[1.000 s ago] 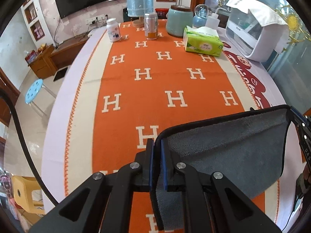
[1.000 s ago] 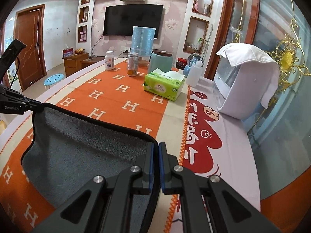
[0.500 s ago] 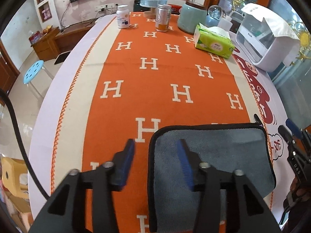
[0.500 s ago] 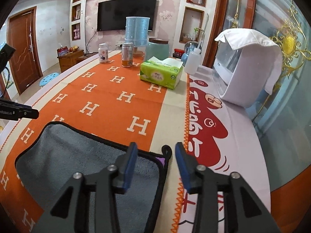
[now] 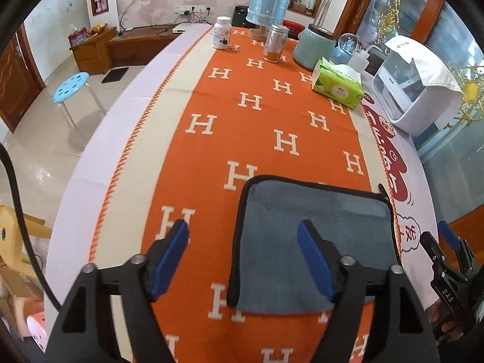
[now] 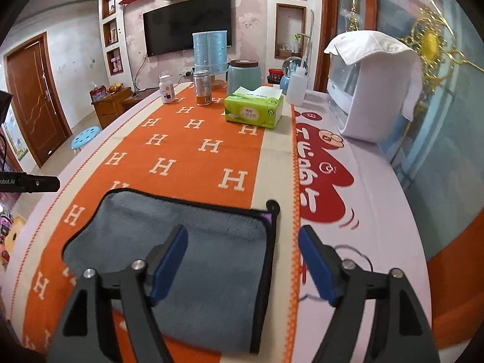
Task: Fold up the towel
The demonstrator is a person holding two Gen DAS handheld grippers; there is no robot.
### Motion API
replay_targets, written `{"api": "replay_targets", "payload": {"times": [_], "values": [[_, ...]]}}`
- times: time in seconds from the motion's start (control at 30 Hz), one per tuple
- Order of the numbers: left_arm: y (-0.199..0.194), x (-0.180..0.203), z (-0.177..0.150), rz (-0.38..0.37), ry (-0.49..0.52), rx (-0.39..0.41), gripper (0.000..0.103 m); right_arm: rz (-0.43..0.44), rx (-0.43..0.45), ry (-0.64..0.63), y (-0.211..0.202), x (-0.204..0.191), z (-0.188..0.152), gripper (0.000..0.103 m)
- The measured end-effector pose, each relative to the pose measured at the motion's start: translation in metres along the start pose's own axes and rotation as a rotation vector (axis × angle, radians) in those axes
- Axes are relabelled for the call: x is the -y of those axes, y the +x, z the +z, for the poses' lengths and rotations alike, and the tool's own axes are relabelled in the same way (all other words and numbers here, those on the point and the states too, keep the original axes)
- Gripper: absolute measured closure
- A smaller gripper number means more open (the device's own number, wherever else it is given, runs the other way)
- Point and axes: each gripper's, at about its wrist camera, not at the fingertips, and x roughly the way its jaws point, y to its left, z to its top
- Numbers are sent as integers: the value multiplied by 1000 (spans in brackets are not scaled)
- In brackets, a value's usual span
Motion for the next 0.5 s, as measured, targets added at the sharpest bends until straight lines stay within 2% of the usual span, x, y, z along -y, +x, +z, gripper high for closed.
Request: {"api": "replay_targets", "payload": {"times": [0.07, 0.13, 0.27, 0.5], "values": [[-13, -1, -8, -2, 8, 9, 16, 12, -1, 9, -12, -2, -6, 20], [-25, -1, -19, 4, 15, 13, 12, 22, -5, 22, -23, -2, -12, 11], [-50, 0, -42, 16, 35, 29, 5, 32, -16, 38, -48, -5, -28, 1], [-84, 4, -89, 20, 42, 34, 2, 26, -68, 88, -86, -12, -58, 0]]}}
